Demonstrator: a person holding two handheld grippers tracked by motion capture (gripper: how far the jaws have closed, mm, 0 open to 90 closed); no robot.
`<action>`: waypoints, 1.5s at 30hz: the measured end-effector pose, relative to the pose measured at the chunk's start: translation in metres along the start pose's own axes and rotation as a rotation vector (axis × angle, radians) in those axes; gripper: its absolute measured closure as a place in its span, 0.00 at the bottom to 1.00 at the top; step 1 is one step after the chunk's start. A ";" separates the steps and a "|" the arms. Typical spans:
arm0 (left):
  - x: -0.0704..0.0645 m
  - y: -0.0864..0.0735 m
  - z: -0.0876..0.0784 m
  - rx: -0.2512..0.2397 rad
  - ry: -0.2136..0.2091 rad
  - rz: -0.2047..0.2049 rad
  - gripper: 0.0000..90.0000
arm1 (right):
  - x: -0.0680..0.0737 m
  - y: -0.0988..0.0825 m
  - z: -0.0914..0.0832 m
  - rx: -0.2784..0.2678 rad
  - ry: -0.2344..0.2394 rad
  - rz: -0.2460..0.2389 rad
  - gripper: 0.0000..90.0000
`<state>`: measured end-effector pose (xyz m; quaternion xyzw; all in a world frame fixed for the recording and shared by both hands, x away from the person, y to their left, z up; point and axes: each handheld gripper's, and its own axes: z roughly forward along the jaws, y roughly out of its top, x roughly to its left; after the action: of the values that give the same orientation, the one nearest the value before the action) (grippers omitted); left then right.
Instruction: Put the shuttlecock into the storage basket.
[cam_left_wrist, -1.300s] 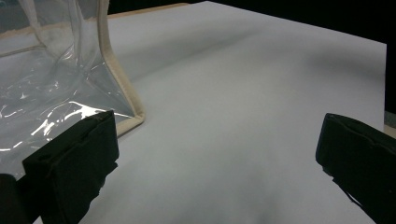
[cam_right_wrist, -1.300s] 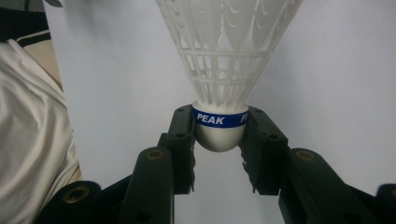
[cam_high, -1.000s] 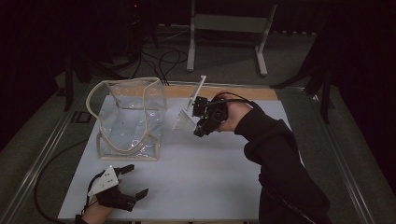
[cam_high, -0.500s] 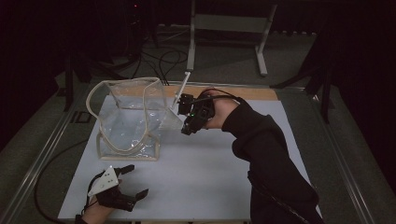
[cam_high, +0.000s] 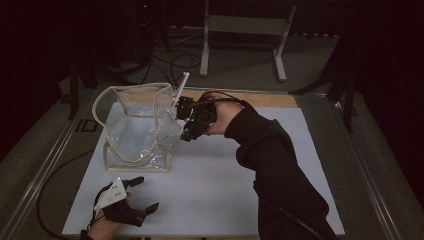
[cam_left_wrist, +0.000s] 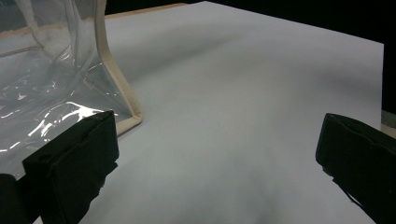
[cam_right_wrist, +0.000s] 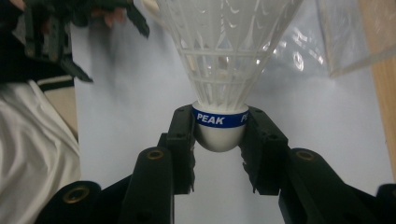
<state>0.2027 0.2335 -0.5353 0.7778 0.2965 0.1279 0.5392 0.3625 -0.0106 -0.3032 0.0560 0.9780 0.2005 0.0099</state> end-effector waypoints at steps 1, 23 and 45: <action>0.000 0.000 0.000 0.000 -0.001 0.001 0.01 | 0.001 0.003 0.000 0.001 -0.002 -0.005 0.74; 0.000 0.000 -0.001 -0.002 -0.007 0.003 0.01 | 0.011 0.053 0.027 -0.020 0.024 -0.049 0.74; 0.000 0.000 0.000 -0.002 -0.015 0.004 0.01 | 0.012 0.077 0.063 -0.006 -0.004 -0.030 0.74</action>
<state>0.2022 0.2338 -0.5355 0.7787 0.2910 0.1235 0.5419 0.3610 0.0855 -0.3308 0.0416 0.9781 0.2034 0.0152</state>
